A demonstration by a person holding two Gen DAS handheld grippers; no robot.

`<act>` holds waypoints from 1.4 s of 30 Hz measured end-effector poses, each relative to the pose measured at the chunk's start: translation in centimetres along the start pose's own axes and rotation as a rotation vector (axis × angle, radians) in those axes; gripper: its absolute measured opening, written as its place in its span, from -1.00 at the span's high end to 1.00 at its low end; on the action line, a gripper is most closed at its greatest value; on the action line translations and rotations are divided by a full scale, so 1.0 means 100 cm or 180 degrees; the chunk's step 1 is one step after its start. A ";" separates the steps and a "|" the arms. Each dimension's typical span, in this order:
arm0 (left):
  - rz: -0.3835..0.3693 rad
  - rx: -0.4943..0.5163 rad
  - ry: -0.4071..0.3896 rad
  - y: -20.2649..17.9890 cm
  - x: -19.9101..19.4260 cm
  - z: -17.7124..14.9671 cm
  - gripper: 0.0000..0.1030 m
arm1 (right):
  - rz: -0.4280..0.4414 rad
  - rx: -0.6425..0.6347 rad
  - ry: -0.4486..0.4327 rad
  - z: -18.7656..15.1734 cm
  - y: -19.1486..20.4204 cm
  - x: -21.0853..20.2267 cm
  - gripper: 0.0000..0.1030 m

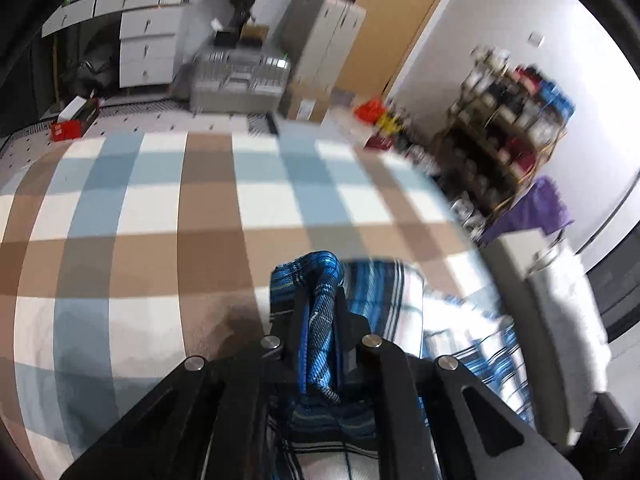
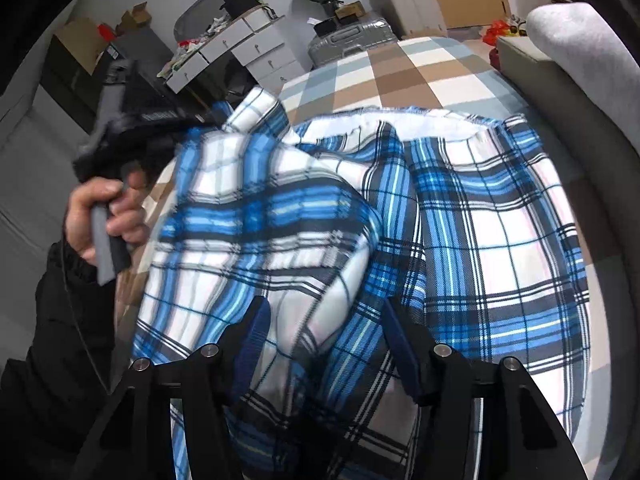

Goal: Fold large clothes

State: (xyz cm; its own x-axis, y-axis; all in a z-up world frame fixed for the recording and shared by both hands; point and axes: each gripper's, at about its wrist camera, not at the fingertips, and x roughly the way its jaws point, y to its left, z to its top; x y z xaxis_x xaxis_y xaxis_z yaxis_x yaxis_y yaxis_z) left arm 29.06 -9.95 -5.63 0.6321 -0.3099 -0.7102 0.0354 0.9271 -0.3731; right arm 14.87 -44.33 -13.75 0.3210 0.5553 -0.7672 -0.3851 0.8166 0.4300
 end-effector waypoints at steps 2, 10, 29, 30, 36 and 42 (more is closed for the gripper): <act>0.0015 -0.0087 -0.0081 0.007 -0.005 0.004 0.92 | -0.0015 -0.0039 0.0005 -0.001 0.001 0.002 -0.06; 0.0393 -0.0128 0.0292 0.012 0.038 -0.001 0.69 | -0.0015 0.0023 0.0026 0.002 0.001 -0.006 -0.06; 0.0392 0.0539 -0.0064 -0.002 -0.037 -0.031 0.00 | -0.0420 -0.0112 -0.1002 0.110 -0.003 -0.022 1.00; 0.0405 0.0544 -0.0079 -0.002 -0.038 -0.032 0.00 | -0.0415 -0.0019 -0.1079 0.107 -0.008 -0.030 1.00; 0.0353 0.0499 -0.0015 -0.002 -0.034 -0.036 0.00 | -0.1127 0.0052 -0.0249 0.100 -0.034 0.024 0.82; 0.0416 0.0695 -0.0065 -0.008 -0.042 -0.048 0.00 | -0.0161 0.0100 -0.0556 0.079 -0.021 -0.020 0.00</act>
State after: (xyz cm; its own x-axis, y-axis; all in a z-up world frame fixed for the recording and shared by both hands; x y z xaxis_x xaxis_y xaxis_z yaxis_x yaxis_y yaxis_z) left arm 22.64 -10.37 -5.27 0.6576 -0.1821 -0.7310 0.1172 0.9833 -0.1396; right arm 21.91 -45.93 -9.41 0.4858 0.5300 -0.6950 -0.3382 0.8472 0.4097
